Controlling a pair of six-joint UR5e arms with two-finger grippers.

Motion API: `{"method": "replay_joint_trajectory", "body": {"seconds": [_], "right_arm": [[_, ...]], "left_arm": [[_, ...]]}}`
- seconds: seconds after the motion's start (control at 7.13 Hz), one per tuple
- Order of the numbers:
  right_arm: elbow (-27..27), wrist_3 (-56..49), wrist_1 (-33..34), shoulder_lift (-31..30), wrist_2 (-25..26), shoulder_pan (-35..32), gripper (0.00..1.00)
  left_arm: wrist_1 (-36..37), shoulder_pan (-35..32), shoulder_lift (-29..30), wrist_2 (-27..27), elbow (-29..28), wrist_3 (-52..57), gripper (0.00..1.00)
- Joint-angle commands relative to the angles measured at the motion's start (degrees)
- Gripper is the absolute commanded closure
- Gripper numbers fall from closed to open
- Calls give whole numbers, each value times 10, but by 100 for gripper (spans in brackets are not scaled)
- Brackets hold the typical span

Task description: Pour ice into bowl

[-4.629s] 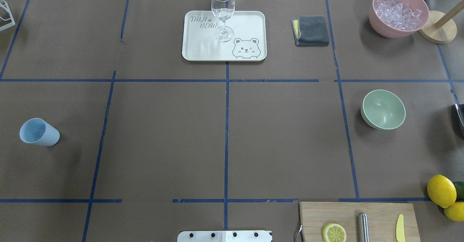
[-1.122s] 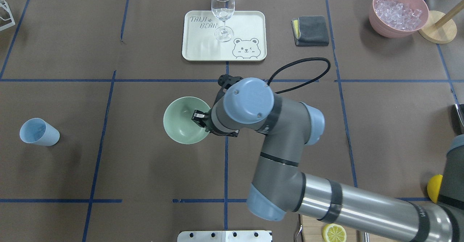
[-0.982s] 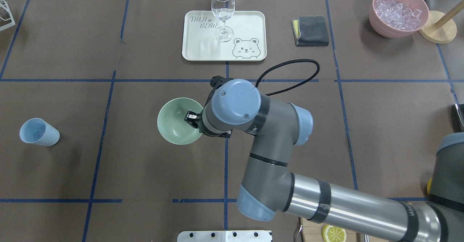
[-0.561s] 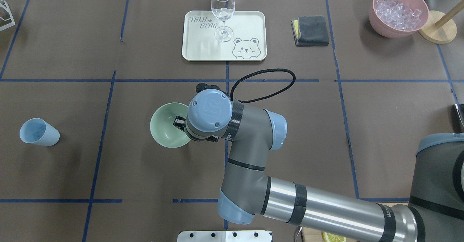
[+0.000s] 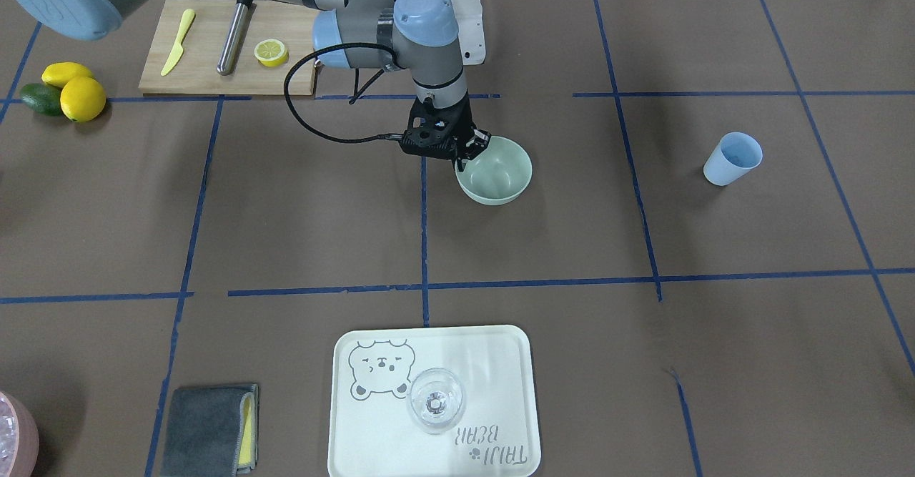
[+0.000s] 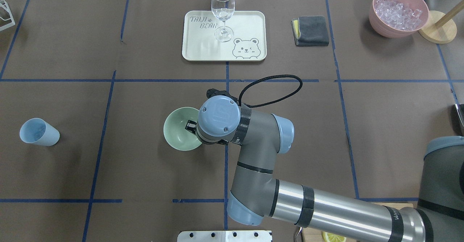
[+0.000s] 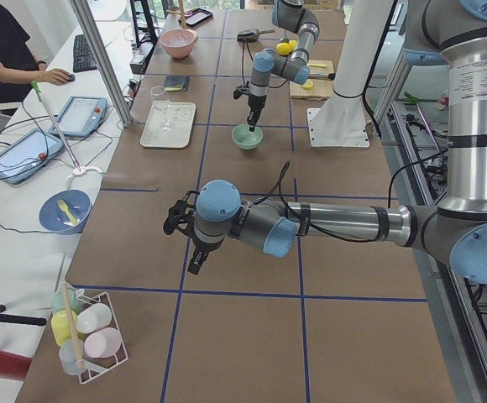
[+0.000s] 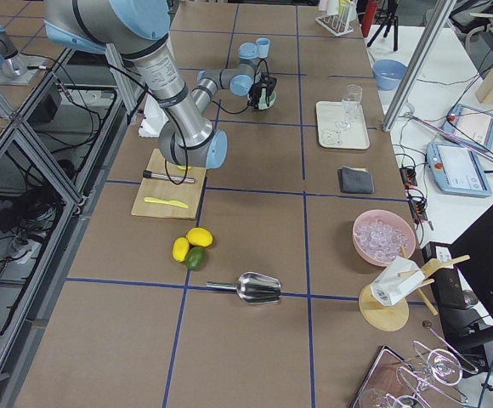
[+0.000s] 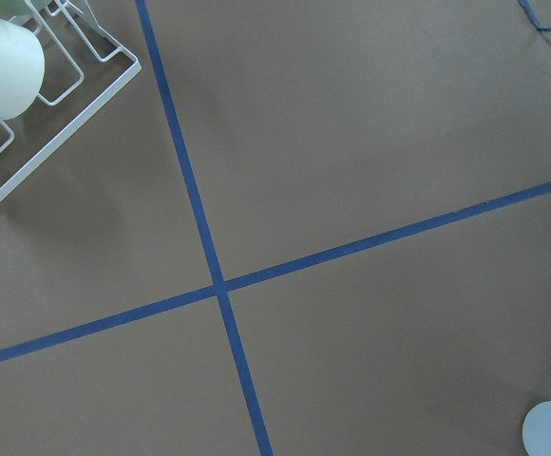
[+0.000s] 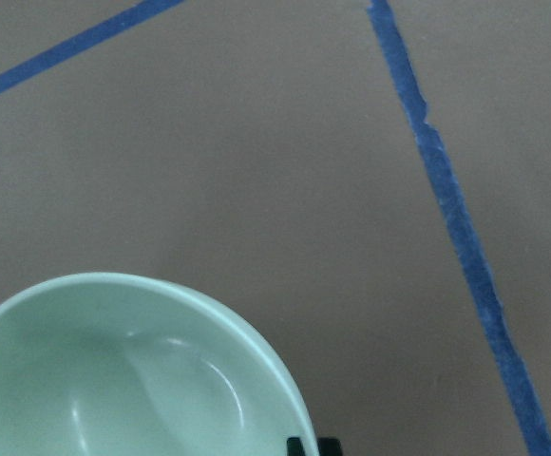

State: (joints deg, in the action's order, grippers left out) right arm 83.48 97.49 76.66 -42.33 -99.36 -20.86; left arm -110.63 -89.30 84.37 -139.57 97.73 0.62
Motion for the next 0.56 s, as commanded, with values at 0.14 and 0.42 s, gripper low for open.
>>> {"method": "replay_joint_trajectory", "body": {"seconds": [0.14, 0.42], "right_arm": [[12, 9, 0, -3, -3, -4, 1], [112, 9, 0, -66, -50, -46, 0]], "left_arm": [[1, 11, -1, 0, -1, 0, 0], [-44, 81, 2, 2, 0, -73, 0]]}}
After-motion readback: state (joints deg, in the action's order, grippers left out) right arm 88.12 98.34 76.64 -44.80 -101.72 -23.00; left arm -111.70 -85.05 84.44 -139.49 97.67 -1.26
